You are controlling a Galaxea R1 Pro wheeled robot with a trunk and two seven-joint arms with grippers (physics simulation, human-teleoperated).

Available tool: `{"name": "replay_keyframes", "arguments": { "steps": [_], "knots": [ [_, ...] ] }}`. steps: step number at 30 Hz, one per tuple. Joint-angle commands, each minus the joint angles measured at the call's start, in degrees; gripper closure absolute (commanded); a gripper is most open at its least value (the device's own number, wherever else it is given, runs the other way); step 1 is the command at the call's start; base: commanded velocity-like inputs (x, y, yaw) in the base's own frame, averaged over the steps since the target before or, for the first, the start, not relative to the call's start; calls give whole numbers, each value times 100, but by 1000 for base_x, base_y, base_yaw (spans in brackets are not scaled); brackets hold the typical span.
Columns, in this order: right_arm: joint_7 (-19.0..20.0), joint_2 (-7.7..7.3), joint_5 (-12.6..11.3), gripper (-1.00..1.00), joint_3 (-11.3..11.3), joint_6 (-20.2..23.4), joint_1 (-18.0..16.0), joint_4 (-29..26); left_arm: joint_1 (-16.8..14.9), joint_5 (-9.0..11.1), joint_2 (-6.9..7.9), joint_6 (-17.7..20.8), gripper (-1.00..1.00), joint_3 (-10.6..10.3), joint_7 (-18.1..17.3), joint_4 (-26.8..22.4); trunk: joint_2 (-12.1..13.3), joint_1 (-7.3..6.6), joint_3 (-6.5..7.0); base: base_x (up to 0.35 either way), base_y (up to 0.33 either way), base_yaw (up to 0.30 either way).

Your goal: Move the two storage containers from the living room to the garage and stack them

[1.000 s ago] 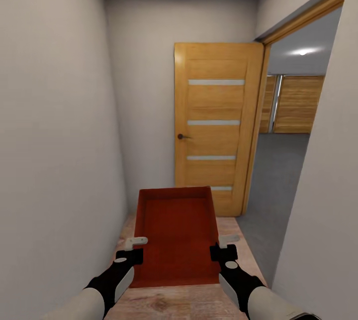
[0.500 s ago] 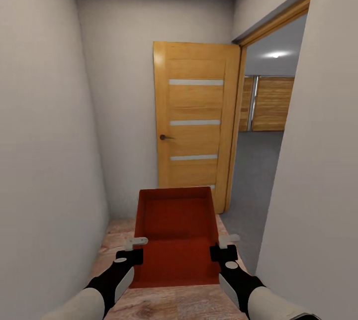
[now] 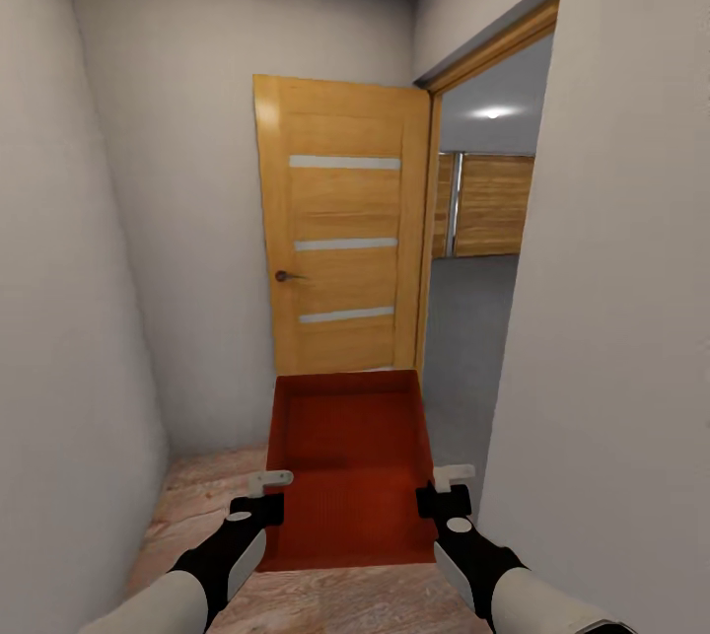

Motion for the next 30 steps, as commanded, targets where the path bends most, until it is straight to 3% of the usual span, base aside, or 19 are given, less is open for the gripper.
{"name": "replay_keyframes", "arguments": {
  "steps": [1, 30],
  "knots": [
    [-131, -2, -537, 100, -241, -45, -9, 19, -2, -63, 166, -295, 100, 286, 256, -34, -7, 4, -9, 293, 183, -283],
    [-123, -2, -537, 100, -241, -54, -6, 19, -2, -61, 163, -294, 100, 285, 256, -33, -7, 4, -9, 299, 191, -283]
  ]
}}
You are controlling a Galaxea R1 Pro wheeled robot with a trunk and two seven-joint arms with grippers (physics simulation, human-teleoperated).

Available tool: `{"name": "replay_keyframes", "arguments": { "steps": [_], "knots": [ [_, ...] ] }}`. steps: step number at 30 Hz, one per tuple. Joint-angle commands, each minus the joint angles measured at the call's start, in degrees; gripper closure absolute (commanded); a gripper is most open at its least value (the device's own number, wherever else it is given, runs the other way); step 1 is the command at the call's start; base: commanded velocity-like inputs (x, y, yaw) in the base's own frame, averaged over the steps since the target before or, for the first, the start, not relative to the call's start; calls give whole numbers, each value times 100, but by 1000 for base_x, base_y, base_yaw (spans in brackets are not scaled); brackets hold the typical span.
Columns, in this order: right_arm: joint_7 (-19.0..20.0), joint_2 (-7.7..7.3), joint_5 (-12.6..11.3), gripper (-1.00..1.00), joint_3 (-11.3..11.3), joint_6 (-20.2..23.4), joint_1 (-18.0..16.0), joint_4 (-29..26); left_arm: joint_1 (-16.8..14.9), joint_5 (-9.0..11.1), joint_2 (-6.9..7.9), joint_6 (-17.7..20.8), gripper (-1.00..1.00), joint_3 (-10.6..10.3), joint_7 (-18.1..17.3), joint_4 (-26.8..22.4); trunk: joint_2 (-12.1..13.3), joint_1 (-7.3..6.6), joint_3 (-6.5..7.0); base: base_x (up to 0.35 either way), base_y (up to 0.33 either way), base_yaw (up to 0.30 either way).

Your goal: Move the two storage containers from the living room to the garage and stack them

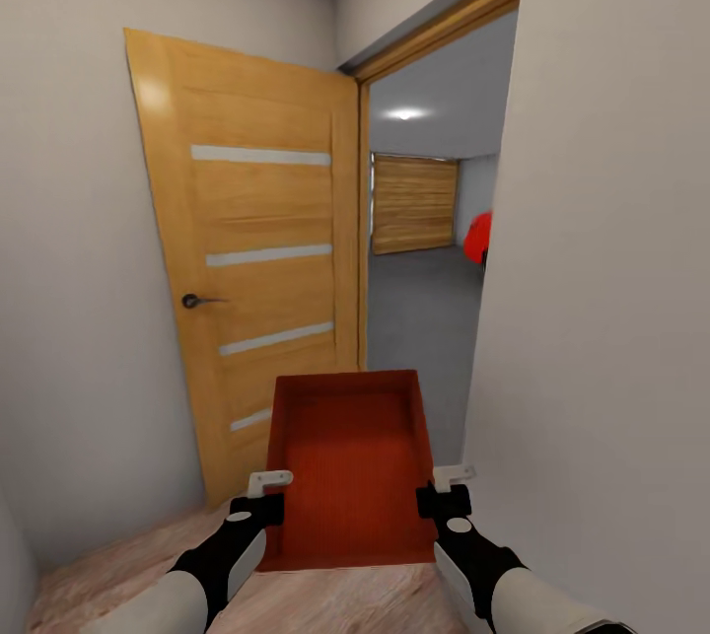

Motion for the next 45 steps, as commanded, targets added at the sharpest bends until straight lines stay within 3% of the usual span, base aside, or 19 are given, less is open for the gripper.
{"name": "replay_keyframes", "arguments": {
  "steps": [1, 7, 20, 35, 45],
  "knots": [
    [-119, -2, -536, 100, -242, -46, -8, 19, -2, -65, 162, -287, 100, 292, 256, -34, -7, 4, -9, 299, 193, -284],
    [-119, -2, -536, 100, -242, -46, -8, 19, -2, -64, 162, -287, 100, 288, 256, -34, -7, 4, -9, 299, 193, -234],
    [-127, -1, -536, 100, -242, -54, -8, 19, -2, -66, 162, -287, 100, 285, 256, -34, -7, 4, -9, 299, 193, -36],
    [-121, 4, -536, 100, -242, -55, -8, 28, -2, -60, 163, -287, 100, 286, 256, -31, -7, 4, -9, 299, 193, -267],
    [-119, 7, -535, 100, -242, -45, -8, 28, -2, -60, 166, -260, 100, 286, 256, -25, -7, 4, -9, 293, 212, -131]
  ]
}}
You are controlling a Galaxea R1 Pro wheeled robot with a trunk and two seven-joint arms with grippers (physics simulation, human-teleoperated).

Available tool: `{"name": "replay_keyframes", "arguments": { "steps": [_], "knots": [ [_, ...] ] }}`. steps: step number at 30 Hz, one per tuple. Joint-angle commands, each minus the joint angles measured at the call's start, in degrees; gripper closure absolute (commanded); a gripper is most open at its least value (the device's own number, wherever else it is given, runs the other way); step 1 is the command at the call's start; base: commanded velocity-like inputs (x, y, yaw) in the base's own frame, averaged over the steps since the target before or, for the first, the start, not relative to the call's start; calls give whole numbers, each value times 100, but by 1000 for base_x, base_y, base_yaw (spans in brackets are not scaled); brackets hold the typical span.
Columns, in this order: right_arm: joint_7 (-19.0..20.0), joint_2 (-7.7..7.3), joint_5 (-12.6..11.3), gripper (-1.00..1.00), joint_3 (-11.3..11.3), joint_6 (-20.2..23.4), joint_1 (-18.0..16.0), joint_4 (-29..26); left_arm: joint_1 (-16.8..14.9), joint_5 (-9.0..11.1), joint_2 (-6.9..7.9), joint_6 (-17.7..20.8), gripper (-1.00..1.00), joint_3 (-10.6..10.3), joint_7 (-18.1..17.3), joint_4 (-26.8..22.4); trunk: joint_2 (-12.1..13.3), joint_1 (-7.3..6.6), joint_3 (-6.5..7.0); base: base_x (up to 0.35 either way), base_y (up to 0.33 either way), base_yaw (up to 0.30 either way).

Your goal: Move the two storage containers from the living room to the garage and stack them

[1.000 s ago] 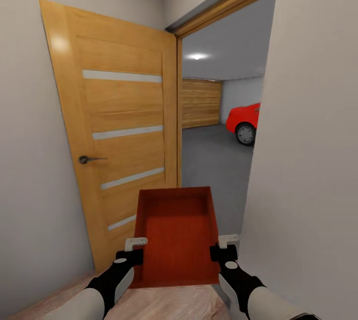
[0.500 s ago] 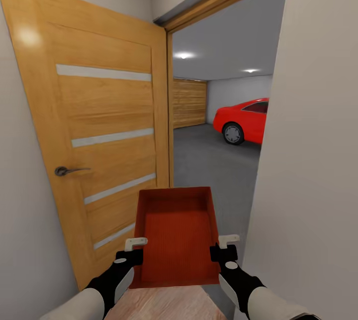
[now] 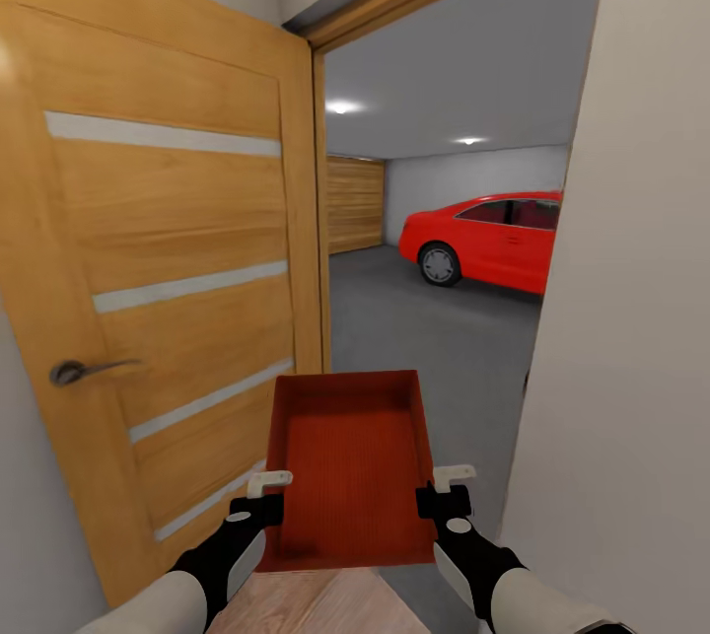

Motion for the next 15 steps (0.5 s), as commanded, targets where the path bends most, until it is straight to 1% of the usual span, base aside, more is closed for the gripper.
{"name": "replay_keyframes", "arguments": {
  "steps": [1, 15],
  "knots": [
    [-107, -2, -535, 100, -246, -47, -8, 19, -2, -65, 157, -258, 100, 286, 267, -34, -7, 4, -9, 264, 255, -230],
    [-107, -2, -535, 100, -246, -48, -8, 19, -2, -61, 154, -241, 100, 285, 259, -34, -7, 4, -9, 224, 286, -242]
  ]
}}
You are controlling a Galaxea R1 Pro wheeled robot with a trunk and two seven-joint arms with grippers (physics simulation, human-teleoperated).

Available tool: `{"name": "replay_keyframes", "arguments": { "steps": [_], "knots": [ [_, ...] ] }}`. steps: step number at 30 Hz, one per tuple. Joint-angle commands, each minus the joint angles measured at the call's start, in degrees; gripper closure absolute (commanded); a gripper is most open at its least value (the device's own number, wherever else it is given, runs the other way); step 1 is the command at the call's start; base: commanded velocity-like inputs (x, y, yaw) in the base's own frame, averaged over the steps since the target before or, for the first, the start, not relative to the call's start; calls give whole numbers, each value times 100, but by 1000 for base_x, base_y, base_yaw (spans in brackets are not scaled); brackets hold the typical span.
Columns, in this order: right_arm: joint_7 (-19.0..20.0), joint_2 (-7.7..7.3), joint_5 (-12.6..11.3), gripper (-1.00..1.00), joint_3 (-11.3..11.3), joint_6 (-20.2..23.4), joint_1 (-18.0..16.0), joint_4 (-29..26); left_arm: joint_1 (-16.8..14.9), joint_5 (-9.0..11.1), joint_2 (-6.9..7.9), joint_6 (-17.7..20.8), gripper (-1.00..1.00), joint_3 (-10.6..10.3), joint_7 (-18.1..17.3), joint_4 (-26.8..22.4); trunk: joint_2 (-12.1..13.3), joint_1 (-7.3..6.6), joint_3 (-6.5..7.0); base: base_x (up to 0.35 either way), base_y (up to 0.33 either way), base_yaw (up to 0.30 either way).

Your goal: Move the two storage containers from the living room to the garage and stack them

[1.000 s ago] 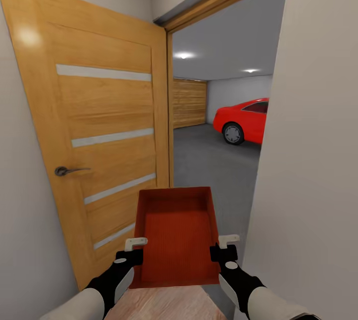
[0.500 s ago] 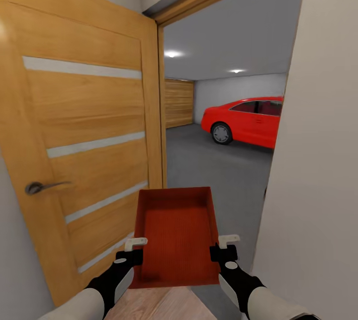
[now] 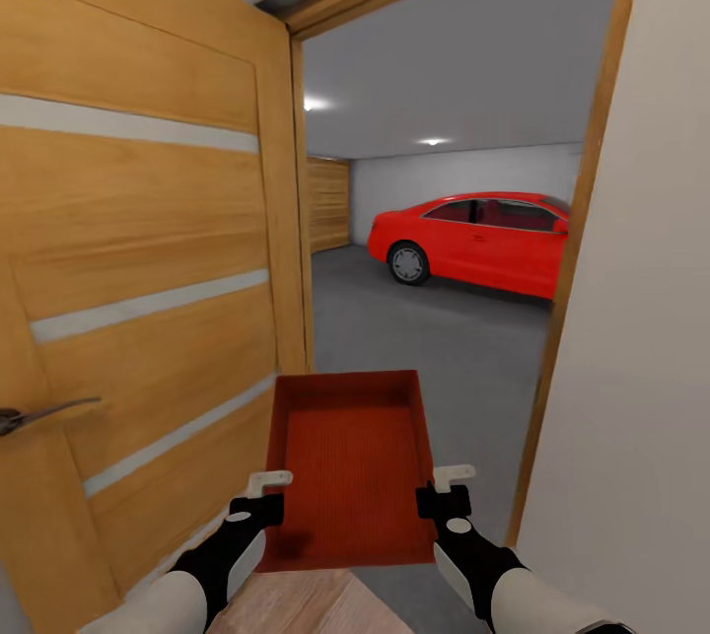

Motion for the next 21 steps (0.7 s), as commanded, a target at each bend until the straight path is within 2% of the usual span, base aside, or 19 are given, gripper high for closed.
{"name": "replay_keyframes", "arguments": {
  "steps": [1, 16, 21],
  "knots": [
    [-107, -2, -536, 100, -246, -47, -8, 20, -2, -65, 154, -240, 100, 289, 258, -34, -7, 3, -9, 214, 293, -244],
    [-107, -2, -536, 100, -246, -42, -8, 20, -2, -75, 153, -278, 100, 289, 258, -36, -7, 3, -9, 216, 289, -236],
    [-115, -9, -536, 100, -246, -38, -8, 20, -2, -78, 154, -293, 100, 289, 265, -60, -7, 3, -9, 101, 83, -68]
  ]
}}
